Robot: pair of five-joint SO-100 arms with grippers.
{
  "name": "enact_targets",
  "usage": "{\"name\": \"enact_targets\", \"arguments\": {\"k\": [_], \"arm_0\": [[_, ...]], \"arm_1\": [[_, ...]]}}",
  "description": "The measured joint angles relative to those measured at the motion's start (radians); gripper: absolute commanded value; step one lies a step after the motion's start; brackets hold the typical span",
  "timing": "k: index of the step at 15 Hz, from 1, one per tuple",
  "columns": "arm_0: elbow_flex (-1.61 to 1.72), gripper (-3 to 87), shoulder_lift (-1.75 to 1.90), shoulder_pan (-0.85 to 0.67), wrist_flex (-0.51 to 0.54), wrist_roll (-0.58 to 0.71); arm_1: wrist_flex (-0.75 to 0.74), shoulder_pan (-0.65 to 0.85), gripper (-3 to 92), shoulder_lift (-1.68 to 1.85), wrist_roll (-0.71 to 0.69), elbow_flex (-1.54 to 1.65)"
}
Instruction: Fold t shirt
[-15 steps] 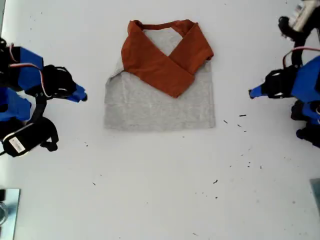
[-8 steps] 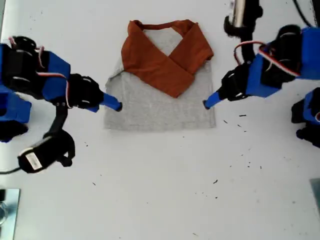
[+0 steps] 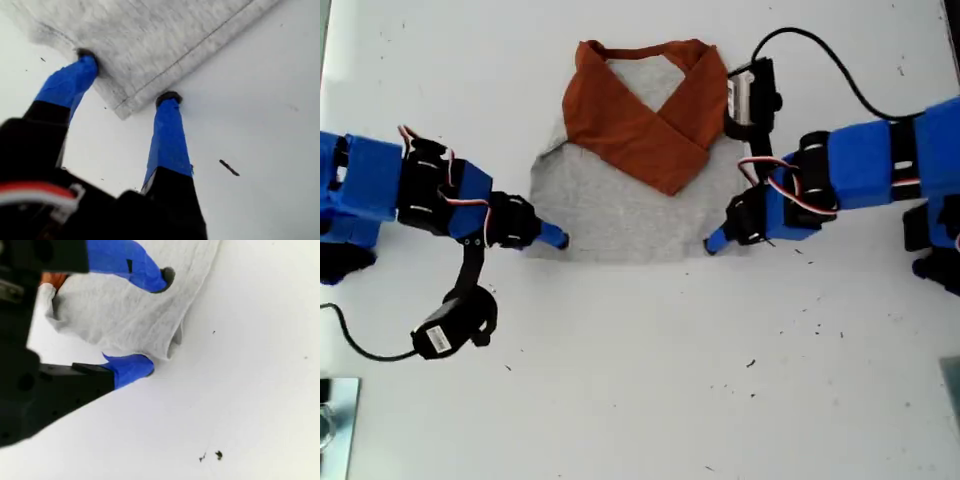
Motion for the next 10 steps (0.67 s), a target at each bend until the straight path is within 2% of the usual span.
{"name": "enact_targets", "arguments": {"k": [1,2,8,10], "arm_0": [[0.002,10.9,-0.017,-0.012,-0.009,0.012],[0.002,-0.2,-0.037,-0.020,-0.015,0.023],[-0.055,-0.3,-0.067,-0.018,-0.037,0.067],[-0.158,-0.3,-0.066,0.058,-0.023,0.092]], "arm_1": [[-0.026,0.008,19.8,-0.015,0.002,0.020],[-0.055,0.018,3.6,-0.029,0.000,0.038],[-0.118,0.009,3.1,0.026,-0.038,0.044],[-0.054,-0.040,3.1,0.149,-0.066,0.054]]}}
